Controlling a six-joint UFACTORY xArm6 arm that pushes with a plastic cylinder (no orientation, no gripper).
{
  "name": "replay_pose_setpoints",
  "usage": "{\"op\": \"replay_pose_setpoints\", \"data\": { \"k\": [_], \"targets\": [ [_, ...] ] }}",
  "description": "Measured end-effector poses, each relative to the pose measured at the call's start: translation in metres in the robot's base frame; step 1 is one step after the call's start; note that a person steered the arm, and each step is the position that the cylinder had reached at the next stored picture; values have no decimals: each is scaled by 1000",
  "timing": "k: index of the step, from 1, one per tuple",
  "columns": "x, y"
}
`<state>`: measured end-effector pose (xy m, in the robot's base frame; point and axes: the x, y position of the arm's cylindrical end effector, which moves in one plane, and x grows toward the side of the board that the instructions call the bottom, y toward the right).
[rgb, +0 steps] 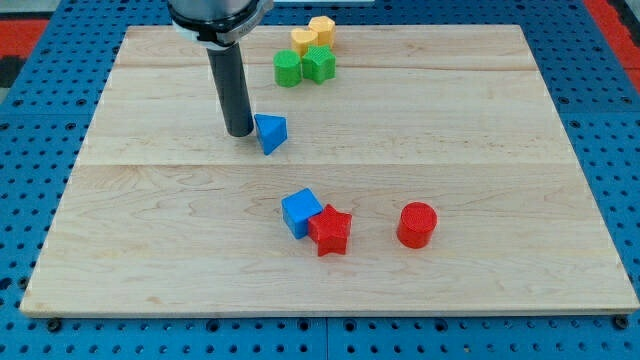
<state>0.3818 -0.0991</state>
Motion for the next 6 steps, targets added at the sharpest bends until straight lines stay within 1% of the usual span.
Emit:
{"op": "replay_pose_setpoints", "data": {
  "k": [1, 2, 3, 4, 5, 6],
  "targets": [
    [-10, 23],
    [48, 61],
    [96, 84],
    [56, 73],
    [14, 77],
    [24, 103]
  ]
}}
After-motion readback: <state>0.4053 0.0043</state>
